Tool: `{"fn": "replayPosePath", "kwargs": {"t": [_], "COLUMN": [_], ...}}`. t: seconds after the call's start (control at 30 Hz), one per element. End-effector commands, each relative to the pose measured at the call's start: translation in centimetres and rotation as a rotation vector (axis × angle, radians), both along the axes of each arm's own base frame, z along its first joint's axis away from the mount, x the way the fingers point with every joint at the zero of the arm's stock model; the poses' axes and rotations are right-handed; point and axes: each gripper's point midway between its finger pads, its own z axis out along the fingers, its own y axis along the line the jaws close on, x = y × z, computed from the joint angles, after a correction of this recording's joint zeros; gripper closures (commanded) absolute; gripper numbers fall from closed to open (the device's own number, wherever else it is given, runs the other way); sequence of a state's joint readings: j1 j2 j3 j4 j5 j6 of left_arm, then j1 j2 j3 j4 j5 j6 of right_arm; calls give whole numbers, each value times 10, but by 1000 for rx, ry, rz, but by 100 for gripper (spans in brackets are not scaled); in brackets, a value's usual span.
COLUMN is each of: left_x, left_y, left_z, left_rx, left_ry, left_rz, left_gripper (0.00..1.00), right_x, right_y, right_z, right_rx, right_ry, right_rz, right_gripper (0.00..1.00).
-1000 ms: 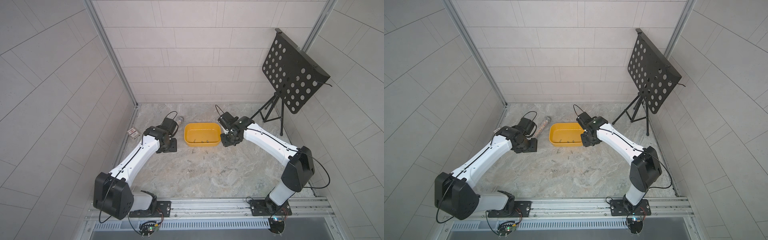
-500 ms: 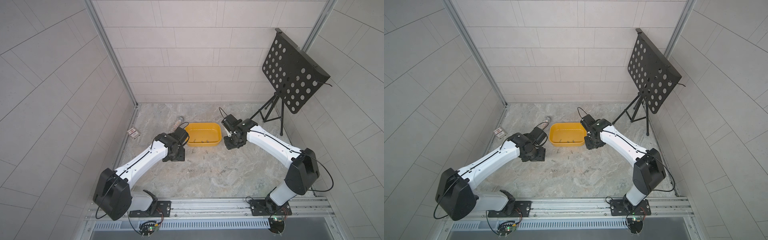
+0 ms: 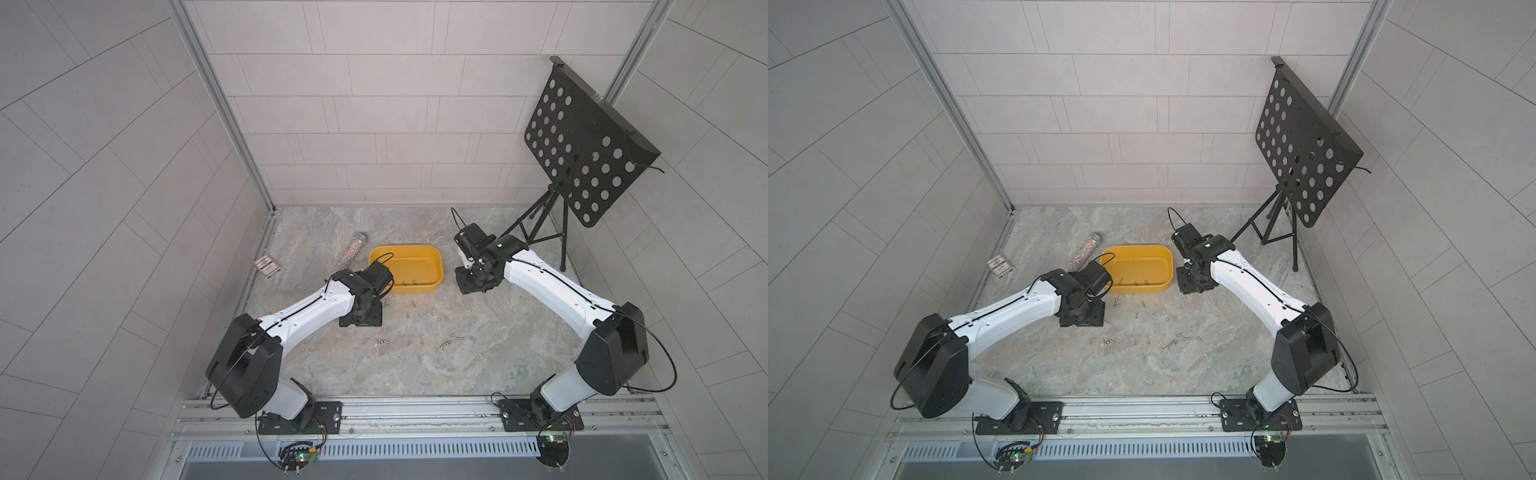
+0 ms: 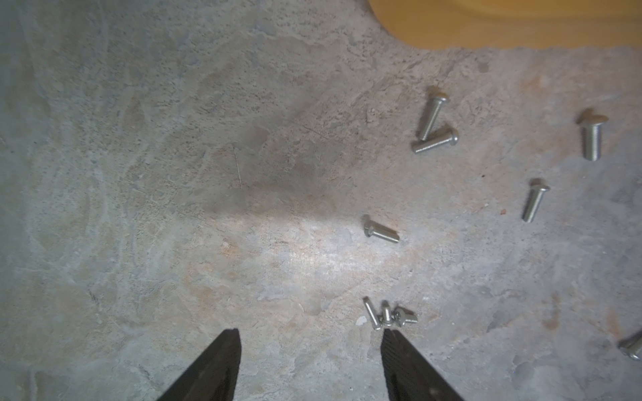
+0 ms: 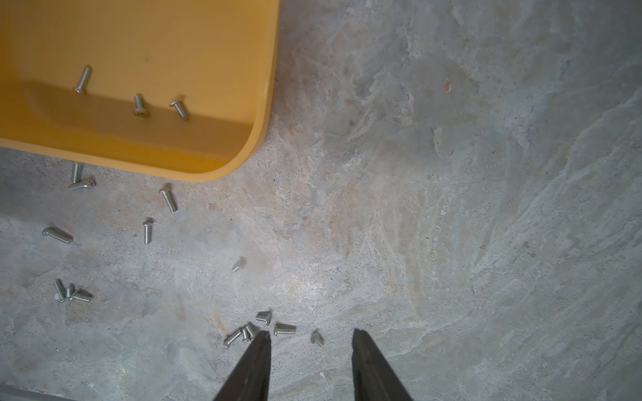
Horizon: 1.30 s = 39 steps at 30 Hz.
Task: Put the screws on the desktop into the storage box
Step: Pick up the screw from the center of the board.
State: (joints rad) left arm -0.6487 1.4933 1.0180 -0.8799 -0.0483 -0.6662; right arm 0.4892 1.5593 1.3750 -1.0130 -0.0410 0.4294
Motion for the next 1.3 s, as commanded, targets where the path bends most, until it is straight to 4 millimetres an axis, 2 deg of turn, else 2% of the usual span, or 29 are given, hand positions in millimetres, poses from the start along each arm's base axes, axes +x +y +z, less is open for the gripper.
{"fn": "replayPosePath", "kwargs": {"t": [0.0, 0.4, 0.83, 1.27], "left_x": [3, 15, 20, 22], "left_y": [-6, -26, -38, -40], "left_z": [-9, -29, -52, -66], "left_rx": [-5, -39, 0, 42], "left_ry": [4, 16, 47, 61], "left_rz": [10, 29, -5, -34], "left_gripper": [29, 29, 29, 36], "right_x": [3, 4, 0, 0], "right_y": [-3, -14, -18, -20], "right_z": [14, 19, 16, 11], "right_rx": [11, 8, 8, 13], "right_ry": [-34, -36, -25, -16], "right_rz": [2, -12, -15, -19], "right_gripper": [57, 57, 57, 57]}}
